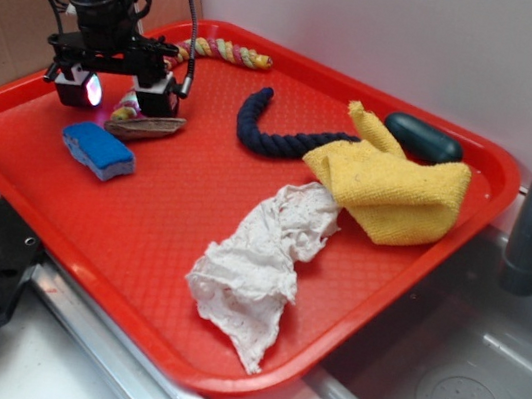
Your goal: Grab the multicolored rope.
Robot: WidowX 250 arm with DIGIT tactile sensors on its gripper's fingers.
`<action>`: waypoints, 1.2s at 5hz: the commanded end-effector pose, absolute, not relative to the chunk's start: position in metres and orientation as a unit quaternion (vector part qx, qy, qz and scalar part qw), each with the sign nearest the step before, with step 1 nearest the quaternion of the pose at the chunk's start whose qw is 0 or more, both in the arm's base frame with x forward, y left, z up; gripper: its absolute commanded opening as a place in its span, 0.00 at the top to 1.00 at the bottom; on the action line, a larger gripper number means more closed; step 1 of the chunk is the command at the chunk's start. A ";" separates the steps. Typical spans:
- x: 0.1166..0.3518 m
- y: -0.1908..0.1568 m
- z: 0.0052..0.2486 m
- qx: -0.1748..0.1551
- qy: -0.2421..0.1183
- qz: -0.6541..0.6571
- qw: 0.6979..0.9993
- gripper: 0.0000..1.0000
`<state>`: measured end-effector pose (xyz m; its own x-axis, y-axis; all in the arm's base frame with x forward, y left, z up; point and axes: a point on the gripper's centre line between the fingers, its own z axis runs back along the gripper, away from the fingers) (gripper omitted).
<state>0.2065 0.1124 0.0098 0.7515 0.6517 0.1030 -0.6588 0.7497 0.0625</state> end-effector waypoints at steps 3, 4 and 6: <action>0.144 0.102 0.052 0.051 -0.051 0.183 0.981 1.00; 0.192 0.054 0.101 0.049 -0.072 0.136 0.987 1.00; 0.221 0.025 0.167 0.045 -0.068 0.071 0.994 1.00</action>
<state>0.2187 0.0134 0.1544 0.9842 0.1462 0.1003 -0.1537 0.9855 0.0722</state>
